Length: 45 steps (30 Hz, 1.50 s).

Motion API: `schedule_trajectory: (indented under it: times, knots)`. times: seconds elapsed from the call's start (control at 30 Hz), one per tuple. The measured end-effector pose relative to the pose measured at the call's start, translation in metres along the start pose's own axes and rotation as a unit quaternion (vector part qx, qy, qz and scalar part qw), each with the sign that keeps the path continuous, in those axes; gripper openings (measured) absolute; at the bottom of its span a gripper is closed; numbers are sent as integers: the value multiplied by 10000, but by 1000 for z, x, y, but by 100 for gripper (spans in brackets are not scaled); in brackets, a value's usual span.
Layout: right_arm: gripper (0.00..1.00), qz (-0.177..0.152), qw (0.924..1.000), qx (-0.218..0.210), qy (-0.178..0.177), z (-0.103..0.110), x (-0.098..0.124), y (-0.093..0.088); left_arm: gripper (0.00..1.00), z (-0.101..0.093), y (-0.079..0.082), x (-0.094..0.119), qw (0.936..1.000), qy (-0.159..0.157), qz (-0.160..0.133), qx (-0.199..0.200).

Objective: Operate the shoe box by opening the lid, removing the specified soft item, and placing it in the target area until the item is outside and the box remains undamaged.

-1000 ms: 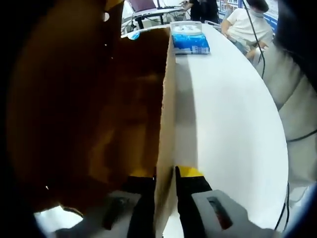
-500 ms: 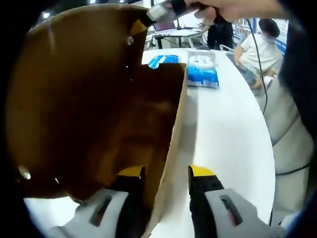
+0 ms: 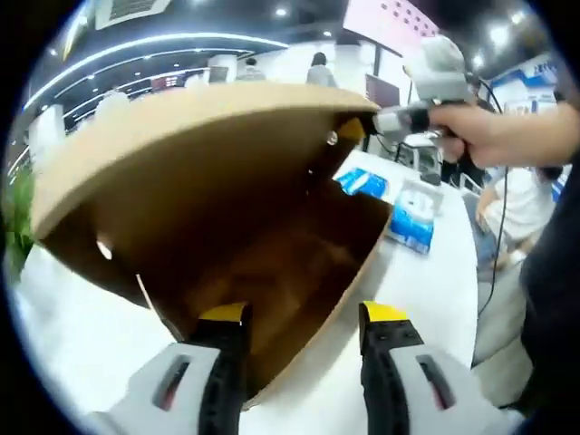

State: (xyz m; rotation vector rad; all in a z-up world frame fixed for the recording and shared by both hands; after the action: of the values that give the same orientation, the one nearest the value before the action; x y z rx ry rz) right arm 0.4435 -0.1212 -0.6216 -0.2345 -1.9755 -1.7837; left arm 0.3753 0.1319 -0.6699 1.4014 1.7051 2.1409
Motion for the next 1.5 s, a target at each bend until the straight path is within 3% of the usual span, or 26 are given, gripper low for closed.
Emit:
schedule_trajectory:
  times: [0.07, 0.13, 0.3, 0.4, 0.6, 0.87, 1.07, 1.5]
  knots:
    - [0, 13, 10000, -1, 4, 0, 0, -1, 51, 3, -3, 6, 9995, 110, 141, 253]
    - [0, 10, 10000, -8, 5, 1, 1, -1, 52, 11, -7, 13, 9981, 395, 99, 457]
    - [0, 12, 10000, -4, 25, 1, 2, -1, 59, 31, -10, 28, 9923, 1076, 66, 607]
    - [0, 19, 10000, 46, 70, 2, 3, -2, 59, 45, -2, 35, 9885, 1418, -114, 514]
    - [0, 96, 9998, 68, 150, 4, 4, -5, 59, 58, 18, 42, 9848, 1517, -392, 750]
    - [0, 91, 9995, 156, 275, 6, 9, -10, 59, 51, 31, 48, 9859, 1416, -575, 676]
    - [3, 224, 9986, 161, 460, 8, 13, -18, 56, 47, 33, 47, 9854, 1351, -593, 850]
    - [13, 294, 9960, 98, 837, 20, 36, -22, 62, 43, 34, 48, 9834, 1437, -628, 912]
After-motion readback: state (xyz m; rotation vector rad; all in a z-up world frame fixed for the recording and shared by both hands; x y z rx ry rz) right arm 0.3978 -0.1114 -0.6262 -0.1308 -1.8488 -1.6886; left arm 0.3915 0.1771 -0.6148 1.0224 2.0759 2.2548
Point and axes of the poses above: the point that each gripper's makers call its tool centre point, and the gripper's own axes: x roughly backward along the fingers, z roughly to its left, y roughly out of its top, the point moved 6 cm from there along x, roughly backward along the fingers, and after that the axes turned 6 degrees about y, right-handed, at the moved point
